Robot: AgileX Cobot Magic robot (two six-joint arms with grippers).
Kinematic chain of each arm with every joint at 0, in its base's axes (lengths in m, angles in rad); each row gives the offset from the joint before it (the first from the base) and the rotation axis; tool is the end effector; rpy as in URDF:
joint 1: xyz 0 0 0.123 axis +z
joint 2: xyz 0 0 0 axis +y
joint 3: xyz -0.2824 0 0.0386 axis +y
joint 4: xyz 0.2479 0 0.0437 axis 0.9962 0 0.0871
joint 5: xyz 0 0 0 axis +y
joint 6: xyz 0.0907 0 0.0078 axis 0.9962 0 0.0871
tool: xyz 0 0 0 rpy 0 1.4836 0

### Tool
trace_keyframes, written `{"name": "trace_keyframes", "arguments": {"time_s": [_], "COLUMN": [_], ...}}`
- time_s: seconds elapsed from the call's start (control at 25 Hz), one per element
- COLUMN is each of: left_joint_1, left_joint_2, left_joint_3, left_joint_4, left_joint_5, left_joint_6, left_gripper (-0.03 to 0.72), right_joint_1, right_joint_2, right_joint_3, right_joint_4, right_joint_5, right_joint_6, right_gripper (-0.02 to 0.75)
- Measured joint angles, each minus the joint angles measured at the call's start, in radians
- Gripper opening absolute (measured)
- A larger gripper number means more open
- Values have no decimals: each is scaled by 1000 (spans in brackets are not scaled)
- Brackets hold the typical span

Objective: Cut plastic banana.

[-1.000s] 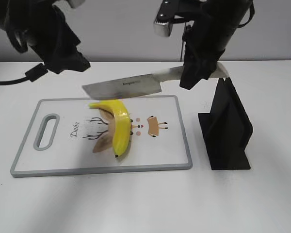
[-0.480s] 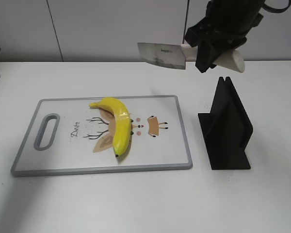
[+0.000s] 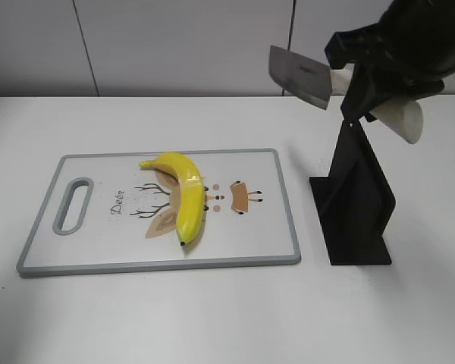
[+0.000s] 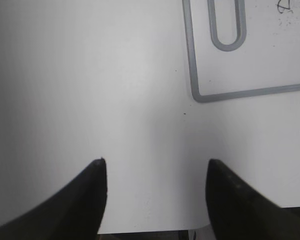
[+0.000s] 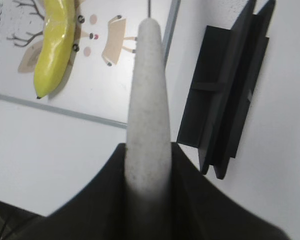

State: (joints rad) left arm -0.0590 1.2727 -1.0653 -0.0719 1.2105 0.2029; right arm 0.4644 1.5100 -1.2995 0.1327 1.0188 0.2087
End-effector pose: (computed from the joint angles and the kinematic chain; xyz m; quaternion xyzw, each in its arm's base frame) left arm 0.2263 -0.0195 0.3078 0.1211 0.9848 -0.0262 0.1219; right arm 0.2732 0.1484 0.3160 -0.1025 0.9698 0.1291 0.1797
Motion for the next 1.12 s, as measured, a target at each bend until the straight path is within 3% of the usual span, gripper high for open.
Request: {"name": "trace_keyframes", "arguments": {"time_s": [0.4,0.72,0.88,1.12], "left_joint_1": [0,0,0,0], "left_joint_2": [-368,-711,-892,-1112], "left_joint_3": [228,428,477,513], "left_joint_4": [0,-5,-5,-6], "left_joint_5": [-102,-95,-74,-41], "left_joint_6": [0,0,0,0], "left_gripper": [584,579,575,553], "right_joint_1": [-4,-90,-90,-90], "right_joint_2": [-96,-114,-115,-112], "right_joint_3": [135,214,219,219], "right_joint_4": [-200,-202,-133,-126], "right_joint_5": [-41,-81,-133,-166], "right_joint_6": [221,190,129,105], "right_gripper": [168,168,168,168]}}
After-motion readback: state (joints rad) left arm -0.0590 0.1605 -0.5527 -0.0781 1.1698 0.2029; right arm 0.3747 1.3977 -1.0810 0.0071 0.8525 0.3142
